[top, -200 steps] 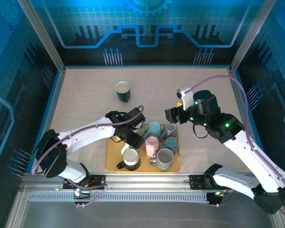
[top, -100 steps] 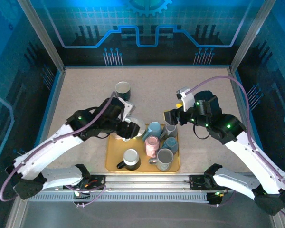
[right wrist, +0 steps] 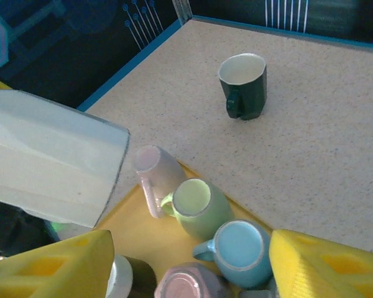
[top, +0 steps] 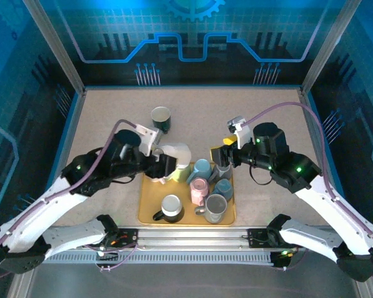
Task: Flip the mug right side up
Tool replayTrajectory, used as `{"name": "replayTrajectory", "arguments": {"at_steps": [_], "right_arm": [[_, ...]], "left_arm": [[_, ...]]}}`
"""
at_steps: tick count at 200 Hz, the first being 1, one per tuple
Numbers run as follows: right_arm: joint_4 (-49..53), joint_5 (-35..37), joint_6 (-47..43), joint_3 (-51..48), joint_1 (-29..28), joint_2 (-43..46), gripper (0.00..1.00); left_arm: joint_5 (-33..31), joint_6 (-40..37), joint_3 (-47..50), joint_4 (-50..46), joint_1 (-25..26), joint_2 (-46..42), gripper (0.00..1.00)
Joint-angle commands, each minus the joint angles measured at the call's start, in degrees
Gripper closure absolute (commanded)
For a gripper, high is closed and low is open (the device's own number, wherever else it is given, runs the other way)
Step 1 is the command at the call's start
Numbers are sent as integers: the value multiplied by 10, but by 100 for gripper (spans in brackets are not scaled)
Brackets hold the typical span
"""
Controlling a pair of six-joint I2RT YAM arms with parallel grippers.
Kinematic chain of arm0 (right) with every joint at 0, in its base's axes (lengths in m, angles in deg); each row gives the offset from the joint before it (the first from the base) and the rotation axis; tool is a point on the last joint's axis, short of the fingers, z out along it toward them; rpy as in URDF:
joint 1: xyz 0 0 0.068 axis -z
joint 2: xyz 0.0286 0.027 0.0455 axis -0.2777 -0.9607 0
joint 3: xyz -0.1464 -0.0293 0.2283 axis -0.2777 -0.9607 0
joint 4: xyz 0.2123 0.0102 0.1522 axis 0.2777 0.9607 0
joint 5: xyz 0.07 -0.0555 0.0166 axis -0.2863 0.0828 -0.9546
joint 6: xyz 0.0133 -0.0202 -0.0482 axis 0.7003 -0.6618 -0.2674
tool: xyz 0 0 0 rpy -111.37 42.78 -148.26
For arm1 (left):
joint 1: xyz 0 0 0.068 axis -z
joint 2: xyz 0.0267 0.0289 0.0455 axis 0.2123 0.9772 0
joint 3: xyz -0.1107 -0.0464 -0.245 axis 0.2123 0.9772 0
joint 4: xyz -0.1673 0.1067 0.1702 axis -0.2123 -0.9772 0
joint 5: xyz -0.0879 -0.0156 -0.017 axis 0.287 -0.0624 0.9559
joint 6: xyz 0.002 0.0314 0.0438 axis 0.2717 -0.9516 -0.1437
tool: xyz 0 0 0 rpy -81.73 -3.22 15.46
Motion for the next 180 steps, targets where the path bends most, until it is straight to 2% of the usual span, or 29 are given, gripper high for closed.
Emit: {"name": "replayTrajectory", "arguments": {"at_steps": [1,39,59,85,117,161,180], "right_arm": [[-65,-55,62,-29,-9,11,32],[-149,-89,135,-74,-9,31,30],[-207,-151,165,-90,-5,33,26],[-347,-221,244,-145,-2,35,24],[-515,-280,357,-195,16,5,23],[-679,-332,444,-200,21,-52,22],[-708,-341,457,-191,22,-68,22]], "left_arm": [[63,74,38,159,-18,-41,45],[104,153,124,308,-69,-100,45],[119,202,169,398,-99,-116,44],[147,266,207,518,-131,-108,44],[168,311,225,647,-142,-92,44],[202,354,233,737,-144,-56,44],[210,363,241,750,-144,-50,44]]}}
